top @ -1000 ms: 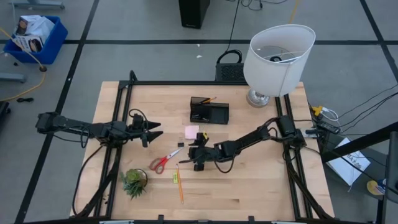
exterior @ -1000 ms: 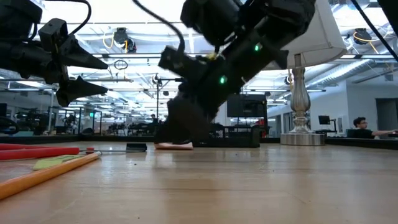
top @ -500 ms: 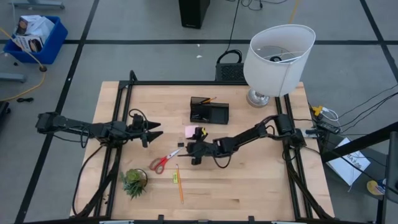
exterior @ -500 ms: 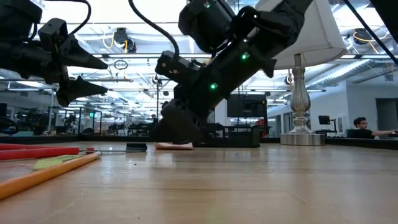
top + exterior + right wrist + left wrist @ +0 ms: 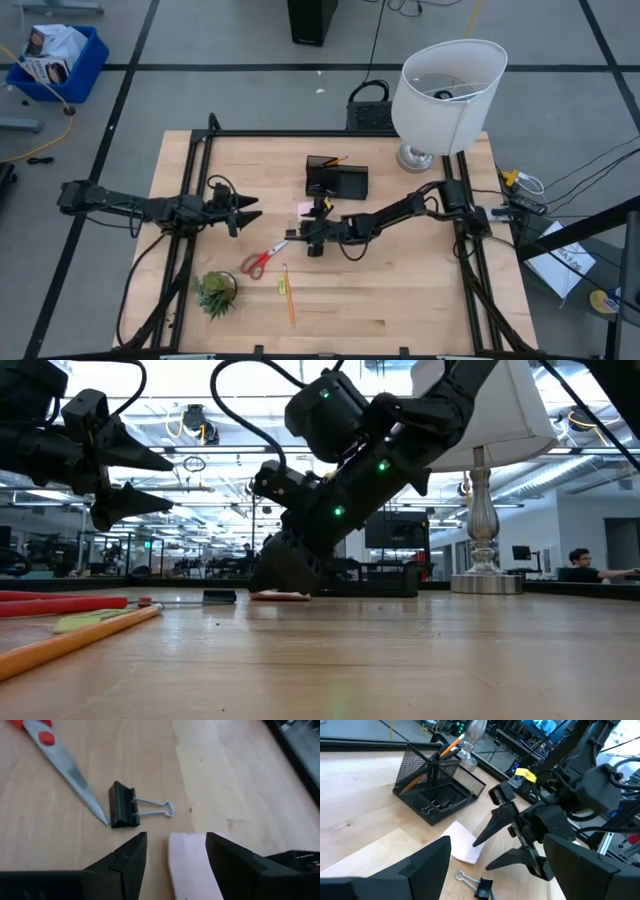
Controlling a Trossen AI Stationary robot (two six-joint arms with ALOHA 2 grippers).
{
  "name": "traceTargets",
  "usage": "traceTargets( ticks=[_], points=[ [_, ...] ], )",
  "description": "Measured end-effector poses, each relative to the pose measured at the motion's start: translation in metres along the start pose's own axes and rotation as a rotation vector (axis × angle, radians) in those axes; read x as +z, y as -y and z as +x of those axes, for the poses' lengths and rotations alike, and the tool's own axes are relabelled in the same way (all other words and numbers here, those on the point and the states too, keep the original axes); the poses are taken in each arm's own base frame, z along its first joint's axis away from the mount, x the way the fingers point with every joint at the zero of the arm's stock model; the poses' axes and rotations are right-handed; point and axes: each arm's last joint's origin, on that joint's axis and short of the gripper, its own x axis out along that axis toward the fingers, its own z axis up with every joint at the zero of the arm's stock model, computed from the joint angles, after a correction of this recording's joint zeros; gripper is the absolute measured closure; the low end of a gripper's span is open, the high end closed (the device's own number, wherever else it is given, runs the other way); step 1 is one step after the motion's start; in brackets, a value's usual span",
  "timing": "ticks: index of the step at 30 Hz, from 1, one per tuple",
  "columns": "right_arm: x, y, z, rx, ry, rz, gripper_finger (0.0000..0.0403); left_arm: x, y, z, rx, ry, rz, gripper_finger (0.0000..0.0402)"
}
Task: Pick and place office supplies into organizer
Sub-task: Put the white paper into the desk organizer
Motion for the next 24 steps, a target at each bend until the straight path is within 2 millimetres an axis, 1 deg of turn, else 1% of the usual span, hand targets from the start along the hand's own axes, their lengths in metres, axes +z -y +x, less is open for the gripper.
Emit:
traceTargets(
  ticks=[3, 5, 9, 11, 16, 19, 24],
  points=[
    [-0.003, 0.000, 0.005, 0.000, 0.000, 0.003, 0.0207, 0.000, 0.000, 0.000, 0.000, 0.001, 0.000, 0.0078],
    [-0.010, -0.005, 0.011, 0.016, -0.006, -0.003, 0.0207, 0.000, 0.000, 0.000, 0.003, 0.002, 0.002, 0.0078],
    [-0.014, -0.011, 0.023, -0.026, -0.022, 0.004, 0.0207, 0.000, 0.000, 0.000, 0.003, 0.002, 0.003, 0.0078],
    [-0.015, -0.012, 0.026, -0.047, -0.027, 0.020, 0.0207, 0.000, 0.000, 0.000, 0.003, 0.002, 0.003, 0.0078],
    [-0.023, -0.013, 0.026, -0.074, -0.094, 0.002, 0.0210, 0.000, 0.000, 0.000, 0.003, 0.001, 0.002, 0.0078],
    [-0.025, -0.013, 0.021, -0.082, -0.142, 0.002, 0.0219, 0.000, 0.000, 0.000, 0.002, -0.002, 0.004, 0.0078],
    [-0.029, -0.014, 0.021, -0.085, -0.182, -0.001, 0.0236, 0.000, 0.000, 0.000, -0.002, -0.004, 0.007, 0.0078]
  ],
)
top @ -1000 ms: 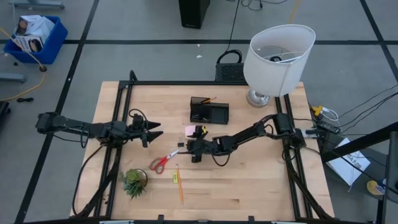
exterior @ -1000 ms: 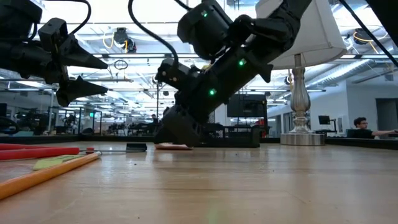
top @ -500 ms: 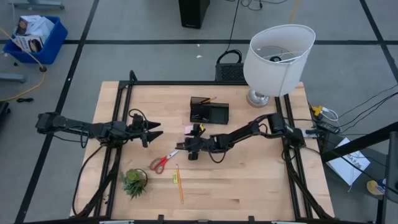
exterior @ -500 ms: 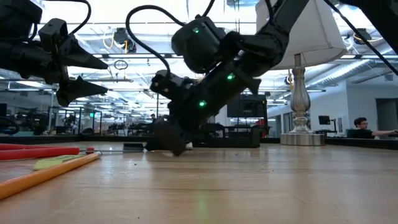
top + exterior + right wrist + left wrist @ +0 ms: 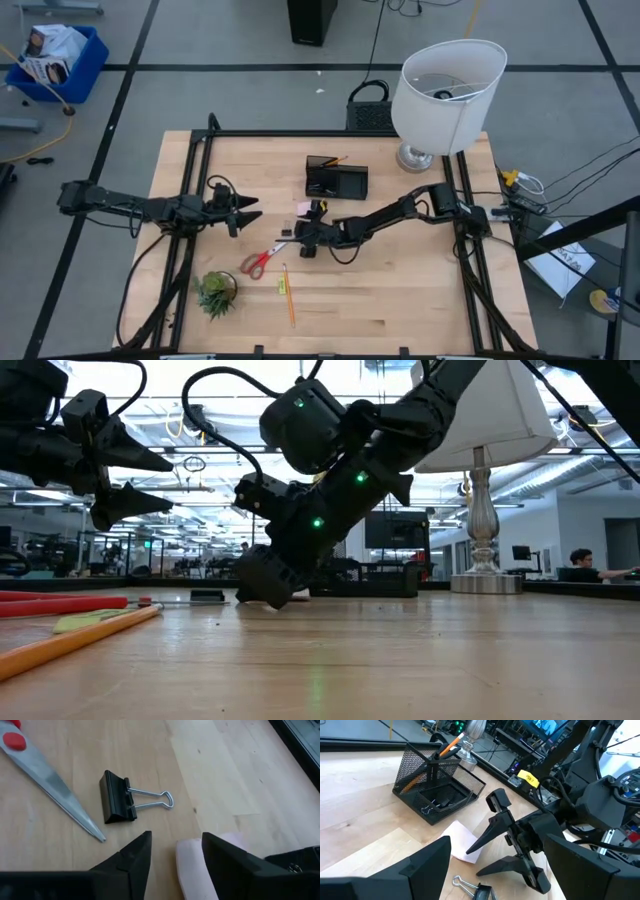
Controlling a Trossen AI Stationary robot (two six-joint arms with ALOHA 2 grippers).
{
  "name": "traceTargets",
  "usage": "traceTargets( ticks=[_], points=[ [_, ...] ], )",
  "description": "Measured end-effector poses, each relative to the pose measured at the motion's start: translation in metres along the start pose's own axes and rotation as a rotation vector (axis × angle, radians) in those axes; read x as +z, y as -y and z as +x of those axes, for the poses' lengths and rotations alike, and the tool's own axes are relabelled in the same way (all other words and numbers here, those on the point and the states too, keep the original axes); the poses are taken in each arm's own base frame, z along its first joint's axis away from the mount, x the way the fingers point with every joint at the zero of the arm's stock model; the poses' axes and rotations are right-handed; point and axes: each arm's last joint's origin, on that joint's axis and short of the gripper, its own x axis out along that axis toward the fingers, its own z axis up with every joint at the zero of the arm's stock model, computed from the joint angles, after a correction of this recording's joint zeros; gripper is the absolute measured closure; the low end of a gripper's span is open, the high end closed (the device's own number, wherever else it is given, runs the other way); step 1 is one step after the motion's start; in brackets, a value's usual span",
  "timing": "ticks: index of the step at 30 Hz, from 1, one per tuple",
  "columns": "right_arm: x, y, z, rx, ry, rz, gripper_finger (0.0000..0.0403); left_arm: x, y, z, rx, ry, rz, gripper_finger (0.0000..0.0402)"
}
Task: Pick and place office supplies into organizer
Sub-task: Put the white paper into the desk organizer
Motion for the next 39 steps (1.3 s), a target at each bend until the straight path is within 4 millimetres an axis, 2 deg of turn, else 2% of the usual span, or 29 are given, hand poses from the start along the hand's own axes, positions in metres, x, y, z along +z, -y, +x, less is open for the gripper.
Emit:
traceTargets(
  ticks=[7, 12, 19, 21, 27, 30, 35, 39],
  points=[
    [0.000, 0.000, 0.000, -0.004, 0.005, 0.027, 0.0268, 0.000, 0.000, 0.000, 0.000, 0.001, -0.002, 0.0078],
    [0.000, -0.001, 0.000, 0.007, 0.007, 0.101, 0.0313, 0.000, 0.000, 0.000, -0.001, 0.001, -0.003, 0.0078],
    [0.000, -0.006, -0.003, -0.007, 0.015, 0.104, 0.0389, 0.000, 0.000, 0.000, -0.001, 0.001, -0.005, 0.0078],
    [0.001, -0.007, -0.006, -0.043, 0.018, 0.108, 0.0399, 0.000, 0.000, 0.000, -0.001, 0.001, -0.004, 0.0078],
    [0.013, -0.008, -0.027, -0.112, 0.053, 0.075, 0.0400, 0.000, 0.000, 0.000, -0.001, 0.002, -0.001, 0.0078],
    [0.021, -0.011, -0.043, -0.129, 0.080, 0.034, 0.0400, 0.000, 0.000, 0.000, -0.001, 0.002, 0.000, 0.0078],
    [0.044, -0.010, -0.080, -0.165, 0.183, 0.044, 0.0401, 0.000, 0.000, 0.000, -0.001, 0.002, 0.005, 0.0078],
    [0.049, -0.012, -0.103, -0.204, 0.194, 0.007, 0.0402, 0.000, 0.000, 0.000, -0.001, 0.002, 0.004, 0.0078]
  ],
)
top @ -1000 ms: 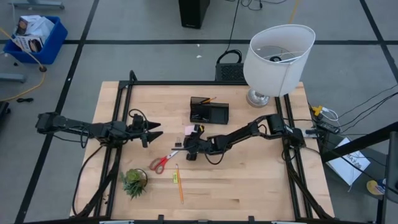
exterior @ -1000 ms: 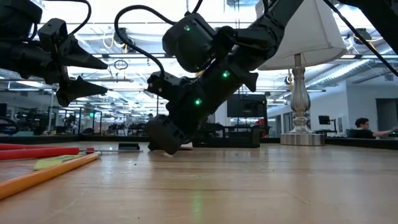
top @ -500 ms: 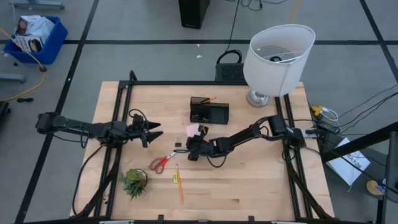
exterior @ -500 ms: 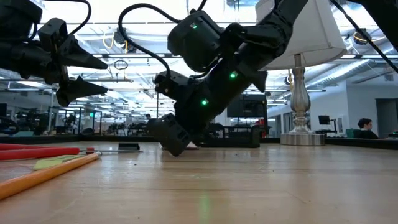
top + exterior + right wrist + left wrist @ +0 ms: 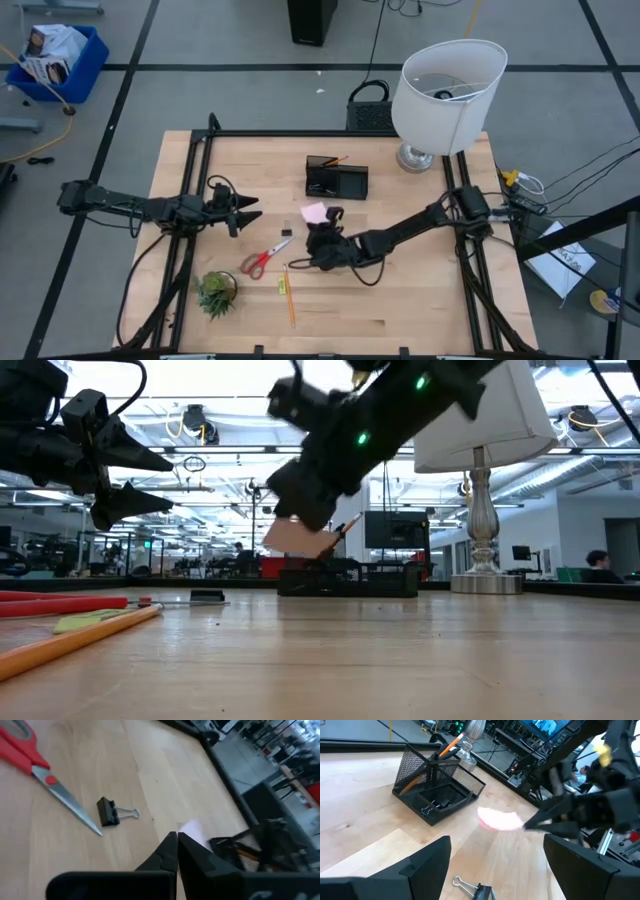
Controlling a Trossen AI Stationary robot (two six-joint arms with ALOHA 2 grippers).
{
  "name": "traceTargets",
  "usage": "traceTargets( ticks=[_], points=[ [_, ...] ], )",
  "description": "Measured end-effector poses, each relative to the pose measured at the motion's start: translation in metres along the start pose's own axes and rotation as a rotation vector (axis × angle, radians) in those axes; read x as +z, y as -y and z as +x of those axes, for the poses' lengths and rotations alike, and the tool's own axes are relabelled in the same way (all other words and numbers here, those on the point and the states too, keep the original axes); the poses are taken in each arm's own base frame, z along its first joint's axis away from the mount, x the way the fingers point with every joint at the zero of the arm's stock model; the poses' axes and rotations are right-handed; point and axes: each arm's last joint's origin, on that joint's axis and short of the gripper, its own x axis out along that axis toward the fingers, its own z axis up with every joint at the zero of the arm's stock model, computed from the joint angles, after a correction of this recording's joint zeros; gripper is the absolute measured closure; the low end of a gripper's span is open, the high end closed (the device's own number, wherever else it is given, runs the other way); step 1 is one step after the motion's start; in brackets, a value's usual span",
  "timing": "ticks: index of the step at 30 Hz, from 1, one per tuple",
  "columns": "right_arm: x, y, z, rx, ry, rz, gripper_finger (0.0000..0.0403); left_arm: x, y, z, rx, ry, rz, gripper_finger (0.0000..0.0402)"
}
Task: Pick and place office supplies into organizer
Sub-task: Put the white paper into the desk organizer
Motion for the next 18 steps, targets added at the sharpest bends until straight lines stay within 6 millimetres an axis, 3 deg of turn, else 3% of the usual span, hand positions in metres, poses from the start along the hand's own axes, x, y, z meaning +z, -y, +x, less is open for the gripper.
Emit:
traceTargets(
  ticks=[5, 10, 18],
  points=[
    [0.007, 0.010, -0.026, -0.116, -0.014, -0.023, 0.0402, 0.000, 0.000, 0.000, 0.000, 0.001, -0.001, 0.0078],
    [0.007, 0.020, -0.037, -0.246, -0.042, -0.040, 0.0402, 0.000, 0.000, 0.000, 0.000, 0.000, -0.001, 0.0078],
    [-0.001, 0.038, -0.027, -0.408, -0.093, -0.004, 0.0403, 0.000, 0.000, 0.000, 0.000, 0.000, -0.003, 0.0078]
  ],
)
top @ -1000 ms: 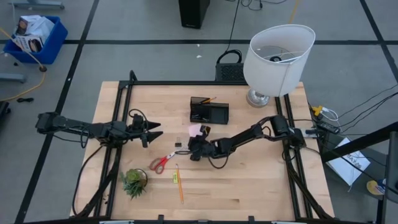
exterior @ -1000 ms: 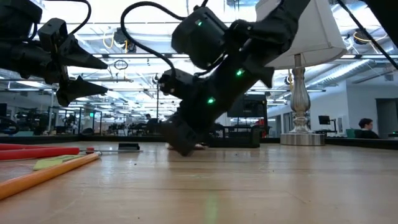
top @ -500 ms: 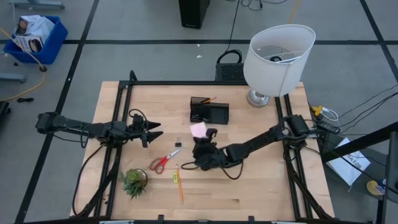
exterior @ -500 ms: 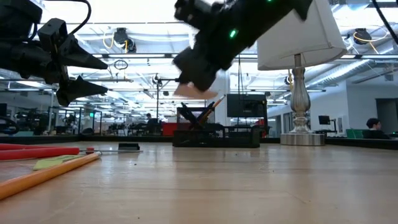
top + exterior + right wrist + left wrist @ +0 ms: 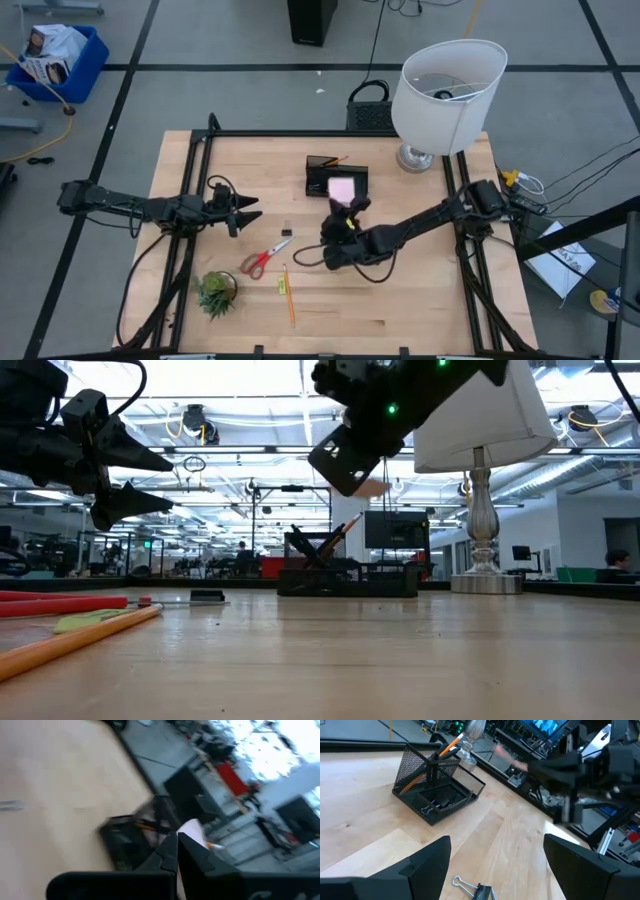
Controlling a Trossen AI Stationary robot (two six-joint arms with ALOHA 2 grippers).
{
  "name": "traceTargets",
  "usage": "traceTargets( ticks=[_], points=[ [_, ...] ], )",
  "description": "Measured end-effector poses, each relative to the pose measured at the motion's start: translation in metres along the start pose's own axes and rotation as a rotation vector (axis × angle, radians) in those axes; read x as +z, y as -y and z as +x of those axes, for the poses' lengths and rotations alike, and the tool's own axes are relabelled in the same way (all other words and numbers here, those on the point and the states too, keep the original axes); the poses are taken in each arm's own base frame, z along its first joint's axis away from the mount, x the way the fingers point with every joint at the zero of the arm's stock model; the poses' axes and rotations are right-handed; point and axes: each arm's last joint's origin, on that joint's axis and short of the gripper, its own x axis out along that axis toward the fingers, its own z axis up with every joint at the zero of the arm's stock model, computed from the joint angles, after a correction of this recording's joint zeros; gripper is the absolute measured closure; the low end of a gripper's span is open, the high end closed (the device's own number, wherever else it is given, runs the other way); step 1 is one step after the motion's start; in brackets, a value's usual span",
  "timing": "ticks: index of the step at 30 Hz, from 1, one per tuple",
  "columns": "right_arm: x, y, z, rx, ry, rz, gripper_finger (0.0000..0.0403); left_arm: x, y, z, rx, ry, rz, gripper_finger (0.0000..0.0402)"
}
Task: Pick and place office supplies into organizer
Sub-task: Put the white paper into the desk organizer
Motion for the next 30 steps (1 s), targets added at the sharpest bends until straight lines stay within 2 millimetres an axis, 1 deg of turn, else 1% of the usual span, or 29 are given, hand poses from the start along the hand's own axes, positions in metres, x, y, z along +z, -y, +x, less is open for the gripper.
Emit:
traceTargets(
  ticks=[4, 8, 13, 16, 19, 23, 26, 30],
  points=[
    [-0.007, 0.007, 0.013, -0.082, -0.041, -0.004, 0.0403, 0.000, 0.000, 0.000, 0.000, 0.000, 0.001, 0.0078],
    [-0.013, 0.013, 0.030, -0.053, -0.103, 0.027, 0.0403, 0.000, 0.000, 0.000, 0.000, -0.001, 0.008, 0.0078],
    [-0.033, 0.014, 0.043, -0.069, -0.152, 0.048, 0.0403, 0.000, 0.000, 0.000, 0.000, 0.000, 0.008, 0.0078],
    [-0.047, 0.012, 0.048, -0.028, -0.191, 0.089, 0.0403, 0.000, 0.000, 0.000, 0.000, 0.000, 0.012, 0.0078],
    [-0.062, 0.010, 0.052, -0.025, -0.210, 0.086, 0.0403, 0.000, 0.000, 0.000, 0.000, 0.000, 0.019, 0.0078],
    [-0.074, 0.007, 0.057, 0.010, -0.217, 0.109, 0.0403, 0.000, 0.000, 0.000, 0.000, 0.000, 0.018, 0.0078],
    [-0.078, 0.004, 0.062, 0.074, -0.207, 0.138, 0.0403, 0.000, 0.000, 0.000, 0.000, 0.001, 0.019, 0.0078],
    [-0.073, 0.001, 0.064, 0.095, -0.145, 0.130, 0.0403, 0.000, 0.000, 0.000, 0.003, 0.003, 0.019, 0.0078]
  ],
)
